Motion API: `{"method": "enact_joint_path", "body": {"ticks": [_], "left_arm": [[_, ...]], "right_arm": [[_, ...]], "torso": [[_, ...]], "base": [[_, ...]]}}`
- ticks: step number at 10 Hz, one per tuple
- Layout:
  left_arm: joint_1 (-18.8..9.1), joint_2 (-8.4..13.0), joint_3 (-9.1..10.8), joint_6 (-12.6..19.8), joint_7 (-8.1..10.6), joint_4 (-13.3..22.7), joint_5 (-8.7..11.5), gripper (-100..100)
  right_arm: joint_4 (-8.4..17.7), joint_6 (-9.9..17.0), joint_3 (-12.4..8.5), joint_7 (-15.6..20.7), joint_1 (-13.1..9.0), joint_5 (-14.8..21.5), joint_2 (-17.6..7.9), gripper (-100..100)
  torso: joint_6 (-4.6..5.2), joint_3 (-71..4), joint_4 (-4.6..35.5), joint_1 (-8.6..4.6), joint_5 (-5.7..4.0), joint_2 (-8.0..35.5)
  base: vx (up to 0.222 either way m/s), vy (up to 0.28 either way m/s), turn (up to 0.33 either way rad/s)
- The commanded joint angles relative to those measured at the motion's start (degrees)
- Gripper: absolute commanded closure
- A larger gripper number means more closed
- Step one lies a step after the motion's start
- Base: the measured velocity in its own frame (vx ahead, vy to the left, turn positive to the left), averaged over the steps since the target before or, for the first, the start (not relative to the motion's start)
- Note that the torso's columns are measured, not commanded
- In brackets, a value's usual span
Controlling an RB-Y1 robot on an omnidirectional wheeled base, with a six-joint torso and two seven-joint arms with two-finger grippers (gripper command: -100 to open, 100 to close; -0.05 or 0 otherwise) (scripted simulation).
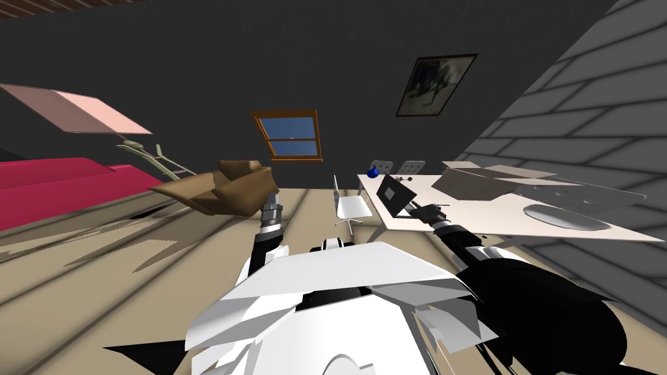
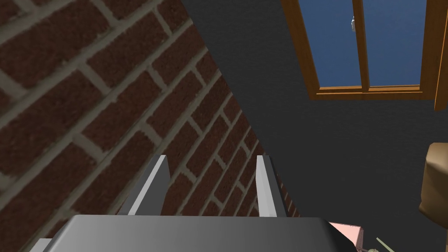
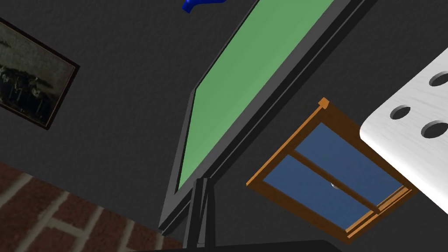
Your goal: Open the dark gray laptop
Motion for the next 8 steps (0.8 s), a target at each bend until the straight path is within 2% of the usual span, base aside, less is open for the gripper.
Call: {"method": "enact_joint_path", "body": {"ticks": [1,7,8], "left_arm": [[0.0,0.0,0.0,0.0,0.0,0.0,0.0,0],[0.0,0.0,0.0,0.0,0.0,0.0,0.0,0],[0.0,0.0,0.0,0.0,0.0,0.0,0.0,0]], "right_arm": [[1.56,0.32,0.61,-4.3,-0.6,-2.82,-1.18,100],[4.63,1.17,1.72,-12.67,-1.79,-8.62,-3.73,100],[4.36,1.05,1.57,-11.67,-1.69,-8.02,-3.53,100]], "torso": [[0.07,-0.02,0.01,0.06,0.04,-0.02],[0.1,-0.05,0.01,0.23,0.11,-0.06],[0.1,-0.04,0.01,0.2,0.1,-0.05]], "base": [[-0.045,-0.074,0.047],[-0.045,-0.062,0.027],[-0.018,-0.027,0.007]]}}
